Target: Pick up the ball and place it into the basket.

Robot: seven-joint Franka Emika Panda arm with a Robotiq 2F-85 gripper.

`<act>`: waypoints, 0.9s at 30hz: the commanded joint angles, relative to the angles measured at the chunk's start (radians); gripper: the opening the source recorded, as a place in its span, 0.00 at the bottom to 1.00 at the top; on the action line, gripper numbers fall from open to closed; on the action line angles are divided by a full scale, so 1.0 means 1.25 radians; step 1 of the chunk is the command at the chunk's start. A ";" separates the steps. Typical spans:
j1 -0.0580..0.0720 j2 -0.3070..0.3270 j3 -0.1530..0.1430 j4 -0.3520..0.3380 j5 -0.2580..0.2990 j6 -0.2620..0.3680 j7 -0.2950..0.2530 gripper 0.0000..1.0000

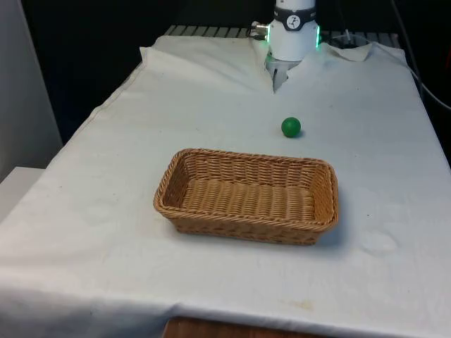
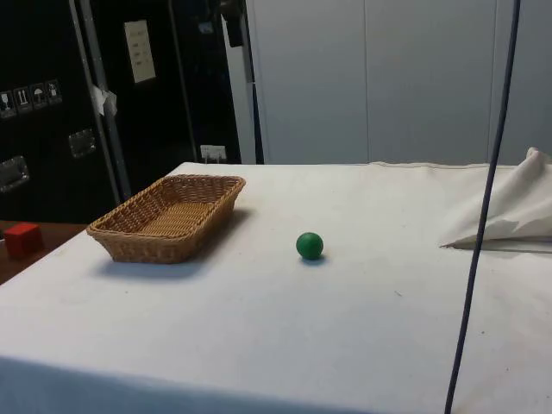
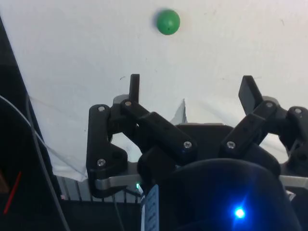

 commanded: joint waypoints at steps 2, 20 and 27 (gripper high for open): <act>0.001 -0.010 0.000 -0.009 -0.006 0.004 0.005 1.00; 0.002 -0.080 0.006 -0.085 -0.027 0.021 0.015 1.00; 0.001 -0.126 0.011 -0.142 -0.048 0.042 0.023 1.00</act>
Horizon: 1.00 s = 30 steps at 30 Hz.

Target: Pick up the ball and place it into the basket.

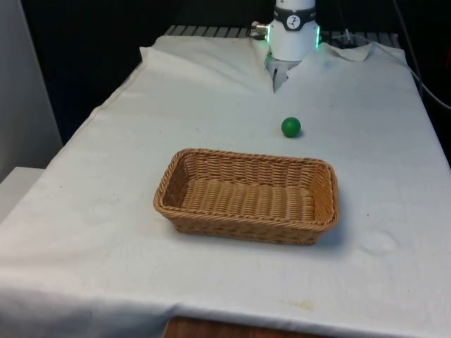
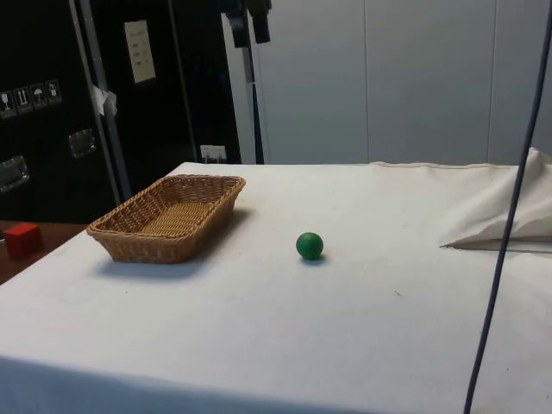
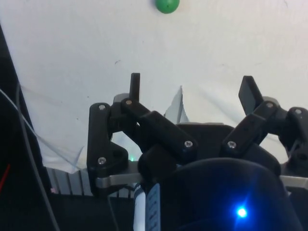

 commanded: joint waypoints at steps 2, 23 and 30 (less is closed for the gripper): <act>0.000 -0.018 0.003 -0.024 -0.015 0.021 0.011 1.00; -0.002 -0.075 0.011 -0.222 -0.043 0.180 0.069 1.00; 0.000 -0.061 0.010 -0.259 -0.038 0.225 0.087 1.00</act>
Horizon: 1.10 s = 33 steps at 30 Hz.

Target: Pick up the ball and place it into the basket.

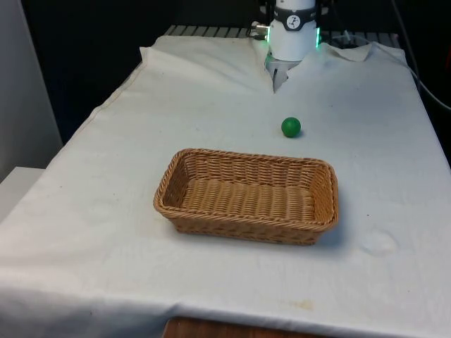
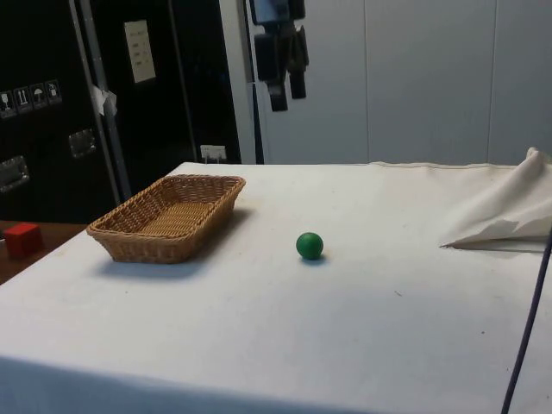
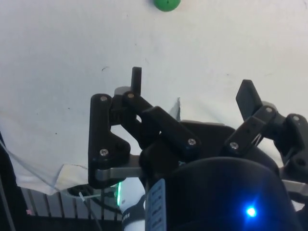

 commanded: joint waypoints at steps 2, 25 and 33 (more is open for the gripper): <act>0.001 0.006 0.001 -0.013 0.006 0.022 0.008 1.00; 0.006 -0.008 0.060 -0.177 0.062 0.202 0.023 1.00; 0.005 0.037 0.062 -0.204 0.074 0.282 -0.010 1.00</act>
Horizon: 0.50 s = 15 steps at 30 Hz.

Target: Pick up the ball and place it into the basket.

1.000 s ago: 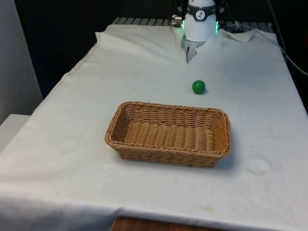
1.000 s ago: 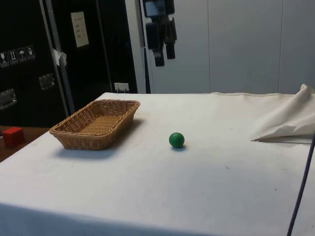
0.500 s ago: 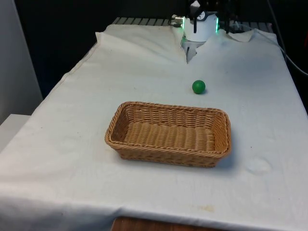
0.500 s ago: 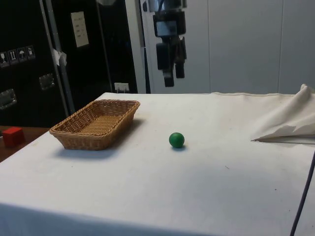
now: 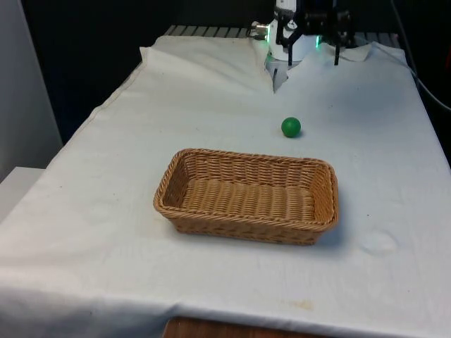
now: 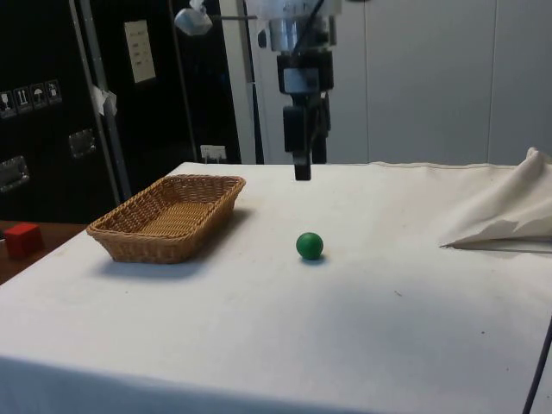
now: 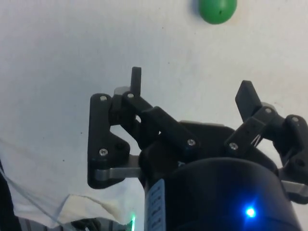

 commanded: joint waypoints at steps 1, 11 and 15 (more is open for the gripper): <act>0.000 0.008 0.000 -0.002 0.001 0.008 -0.003 1.00; -0.002 0.082 -0.010 -0.003 0.006 0.085 -0.037 1.00; -0.002 0.136 -0.010 0.004 0.026 0.142 -0.062 1.00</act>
